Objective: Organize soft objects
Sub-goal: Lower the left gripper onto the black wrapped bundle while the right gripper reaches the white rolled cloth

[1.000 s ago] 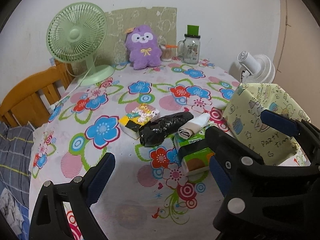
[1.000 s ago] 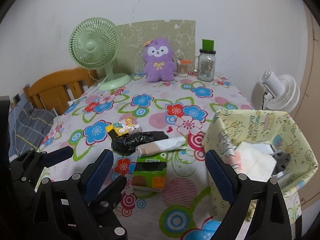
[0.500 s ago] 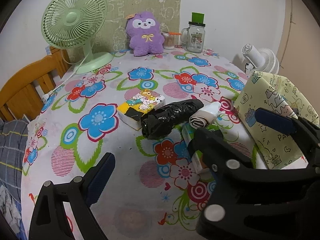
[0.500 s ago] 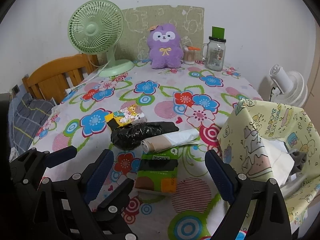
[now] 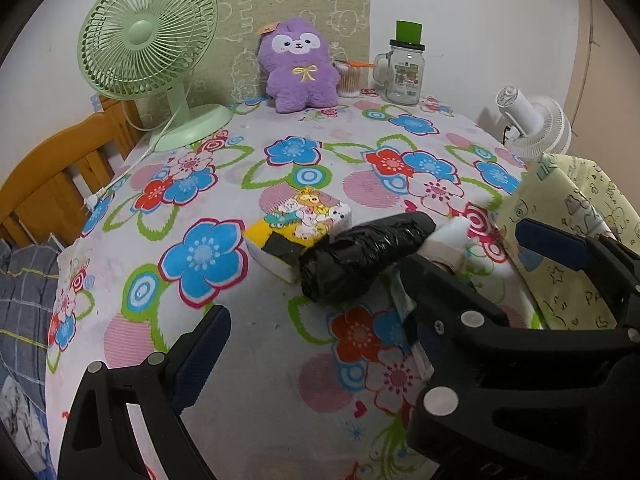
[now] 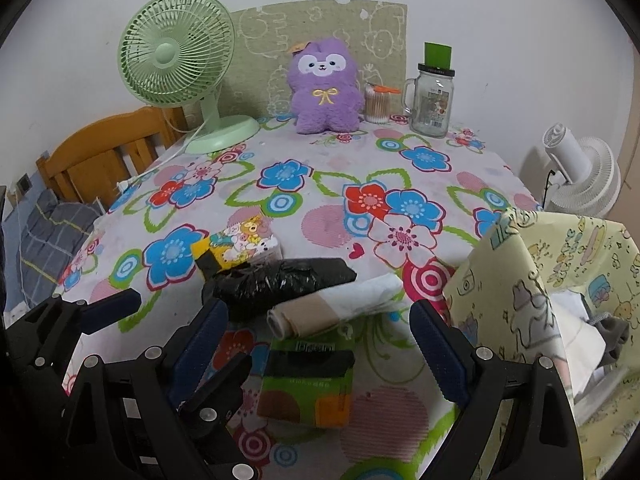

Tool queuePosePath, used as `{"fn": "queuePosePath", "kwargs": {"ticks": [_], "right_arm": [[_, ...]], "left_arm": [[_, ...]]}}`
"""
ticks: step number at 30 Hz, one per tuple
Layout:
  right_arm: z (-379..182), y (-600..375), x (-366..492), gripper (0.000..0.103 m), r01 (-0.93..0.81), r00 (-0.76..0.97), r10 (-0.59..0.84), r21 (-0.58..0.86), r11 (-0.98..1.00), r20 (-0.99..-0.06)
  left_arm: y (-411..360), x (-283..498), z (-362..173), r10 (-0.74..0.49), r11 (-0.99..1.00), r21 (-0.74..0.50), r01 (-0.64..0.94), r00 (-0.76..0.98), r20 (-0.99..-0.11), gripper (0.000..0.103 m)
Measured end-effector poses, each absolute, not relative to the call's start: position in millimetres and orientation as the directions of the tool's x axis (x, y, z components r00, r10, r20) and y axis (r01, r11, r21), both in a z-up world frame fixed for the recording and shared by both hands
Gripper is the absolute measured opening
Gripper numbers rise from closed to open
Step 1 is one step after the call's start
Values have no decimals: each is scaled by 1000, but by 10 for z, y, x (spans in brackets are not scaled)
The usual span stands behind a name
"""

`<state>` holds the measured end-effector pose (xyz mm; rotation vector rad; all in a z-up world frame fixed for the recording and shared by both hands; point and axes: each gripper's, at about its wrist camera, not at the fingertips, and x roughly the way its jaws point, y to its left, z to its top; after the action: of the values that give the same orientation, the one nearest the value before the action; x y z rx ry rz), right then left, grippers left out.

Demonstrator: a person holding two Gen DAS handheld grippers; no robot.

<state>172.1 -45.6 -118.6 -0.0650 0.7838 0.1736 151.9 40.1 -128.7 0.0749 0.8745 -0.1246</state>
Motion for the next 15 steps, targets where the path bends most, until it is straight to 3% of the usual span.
{"fn": "queuePosePath", "kwargs": {"ticks": [10, 15], "right_arm": [[-1269, -490, 1957, 89, -170, 671, 142, 35, 985, -728], [-1418, -534, 2072, 77, -149, 613, 143, 64, 987, -777]], "left_arm": [[413, 1760, -1350, -61, 990, 31, 134, 626, -778, 93], [356, 1828, -1440, -67, 987, 37, 159, 600, -797, 86]]}}
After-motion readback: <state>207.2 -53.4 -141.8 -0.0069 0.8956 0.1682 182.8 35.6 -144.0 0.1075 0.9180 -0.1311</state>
